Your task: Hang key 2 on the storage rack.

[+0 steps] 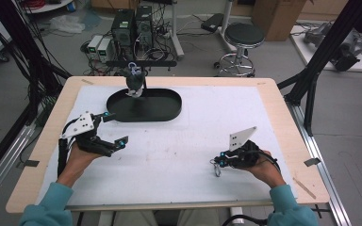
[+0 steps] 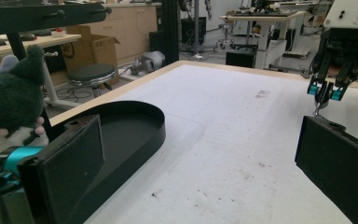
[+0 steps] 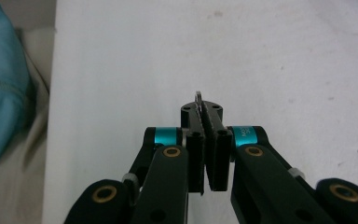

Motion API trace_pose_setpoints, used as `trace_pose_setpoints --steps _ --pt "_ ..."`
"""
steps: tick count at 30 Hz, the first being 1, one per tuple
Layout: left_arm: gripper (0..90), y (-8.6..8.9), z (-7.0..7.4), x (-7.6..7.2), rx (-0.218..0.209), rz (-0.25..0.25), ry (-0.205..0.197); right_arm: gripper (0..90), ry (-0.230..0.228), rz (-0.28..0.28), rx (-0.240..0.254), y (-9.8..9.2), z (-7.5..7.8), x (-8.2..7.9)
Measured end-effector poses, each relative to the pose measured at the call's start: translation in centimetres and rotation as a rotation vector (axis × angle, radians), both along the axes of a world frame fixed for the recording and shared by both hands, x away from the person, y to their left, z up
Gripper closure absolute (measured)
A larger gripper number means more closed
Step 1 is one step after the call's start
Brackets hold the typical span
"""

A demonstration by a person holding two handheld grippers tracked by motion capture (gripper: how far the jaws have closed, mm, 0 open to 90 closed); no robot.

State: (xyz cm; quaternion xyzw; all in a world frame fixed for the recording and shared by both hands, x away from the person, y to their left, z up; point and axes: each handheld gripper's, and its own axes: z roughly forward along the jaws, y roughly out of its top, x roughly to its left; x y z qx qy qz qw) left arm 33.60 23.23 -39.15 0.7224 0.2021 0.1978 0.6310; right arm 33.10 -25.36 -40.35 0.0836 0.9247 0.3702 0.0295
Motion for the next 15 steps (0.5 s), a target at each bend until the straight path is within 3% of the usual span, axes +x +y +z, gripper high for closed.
trace_pose_setpoints --steps 8,12,15 --pt "1.7 -0.5 0.5 0.2 0.008 -0.021 0.004 88.6 0.003 -0.032 0.136 0.6 1.3 0.7" --pt "1.7 -1.2 0.8 0.6 0.024 -0.053 0.023 88.7 0.003 -0.044 0.241 1.2 2.1 1.2" --pt "1.7 -1.7 1.2 0.9 0.023 -0.081 0.029 88.6 -0.008 -0.042 0.279 1.7 2.6 1.6"
